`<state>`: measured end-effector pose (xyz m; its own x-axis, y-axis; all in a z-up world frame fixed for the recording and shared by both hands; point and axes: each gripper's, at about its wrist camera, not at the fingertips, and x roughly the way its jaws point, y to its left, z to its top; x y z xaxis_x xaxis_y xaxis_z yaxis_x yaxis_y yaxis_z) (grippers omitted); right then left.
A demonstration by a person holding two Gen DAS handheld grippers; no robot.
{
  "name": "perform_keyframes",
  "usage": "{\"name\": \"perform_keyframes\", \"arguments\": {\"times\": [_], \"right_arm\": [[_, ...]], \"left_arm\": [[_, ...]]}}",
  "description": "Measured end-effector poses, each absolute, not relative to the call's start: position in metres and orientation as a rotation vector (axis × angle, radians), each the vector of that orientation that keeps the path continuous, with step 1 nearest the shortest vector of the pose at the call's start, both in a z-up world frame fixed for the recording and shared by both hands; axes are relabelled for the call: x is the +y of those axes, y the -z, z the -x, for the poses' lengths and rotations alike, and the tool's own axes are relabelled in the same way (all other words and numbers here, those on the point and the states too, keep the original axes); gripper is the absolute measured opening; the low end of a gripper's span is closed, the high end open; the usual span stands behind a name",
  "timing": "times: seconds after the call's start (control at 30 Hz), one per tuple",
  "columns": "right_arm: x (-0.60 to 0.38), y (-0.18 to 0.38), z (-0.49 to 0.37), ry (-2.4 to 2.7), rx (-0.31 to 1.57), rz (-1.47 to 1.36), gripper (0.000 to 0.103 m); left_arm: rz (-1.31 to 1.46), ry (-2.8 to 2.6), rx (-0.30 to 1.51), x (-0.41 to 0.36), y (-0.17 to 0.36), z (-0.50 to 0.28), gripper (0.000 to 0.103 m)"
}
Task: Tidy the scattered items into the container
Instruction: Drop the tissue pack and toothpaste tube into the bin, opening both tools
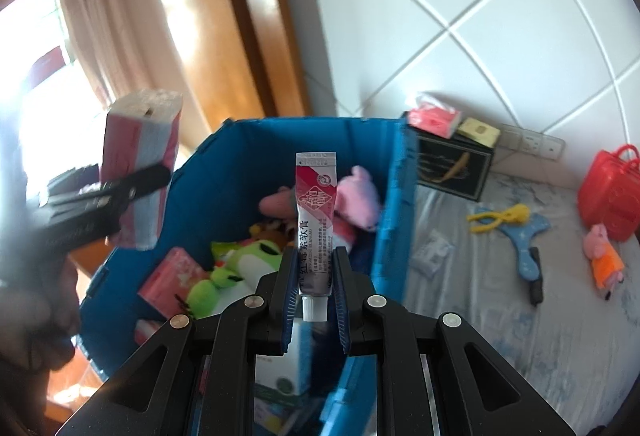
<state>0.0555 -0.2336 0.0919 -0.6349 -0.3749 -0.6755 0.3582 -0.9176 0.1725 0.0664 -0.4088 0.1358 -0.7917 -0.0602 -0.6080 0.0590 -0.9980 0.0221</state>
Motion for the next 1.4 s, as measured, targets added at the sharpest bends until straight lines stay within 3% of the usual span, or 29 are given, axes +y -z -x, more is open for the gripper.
{"name": "perform_keyframes", "arguments": {"times": [0.73, 0.87, 0.9, 0.93, 0.97, 1.0, 1.4], "right_arm": [[-0.276, -0.081, -0.068, 2.434, 0.063, -1.057, 0.017], [-0.277, -0.082, -0.068, 2.433, 0.075, -1.054, 0.018], [-0.277, -0.081, -0.067, 2.432, 0.084, -1.065, 0.034], [-0.277, -0.079, -0.067, 2.431, 0.083, -1.072, 0.070], [-0.275, -0.079, -0.068, 2.433, 0.068, -1.065, 0.084], [-0.274, -0.079, -0.069, 2.434, 0.062, -1.055, 0.090], [-0.256, -0.087, -0.079, 2.449, 0.048, -1.029, 0.090]], "left_arm": [[-1.010, 2.859, -0.003, -0.439, -0.133, -0.055, 0.081], [-1.074, 2.885, 0.009, -0.436, -0.129, -0.049, 0.093], [-1.089, 2.881, -0.003, -0.434, -0.128, -0.048, 0.099], [-1.082, 2.873, -0.008, -0.434, -0.127, -0.048, 0.103], [-1.077, 2.864, -0.008, -0.435, -0.127, -0.049, 0.103], [-1.080, 2.853, -0.005, -0.437, -0.126, -0.049, 0.103], [-1.073, 2.836, 0.009, -0.434, -0.127, -0.057, 0.103]]}}
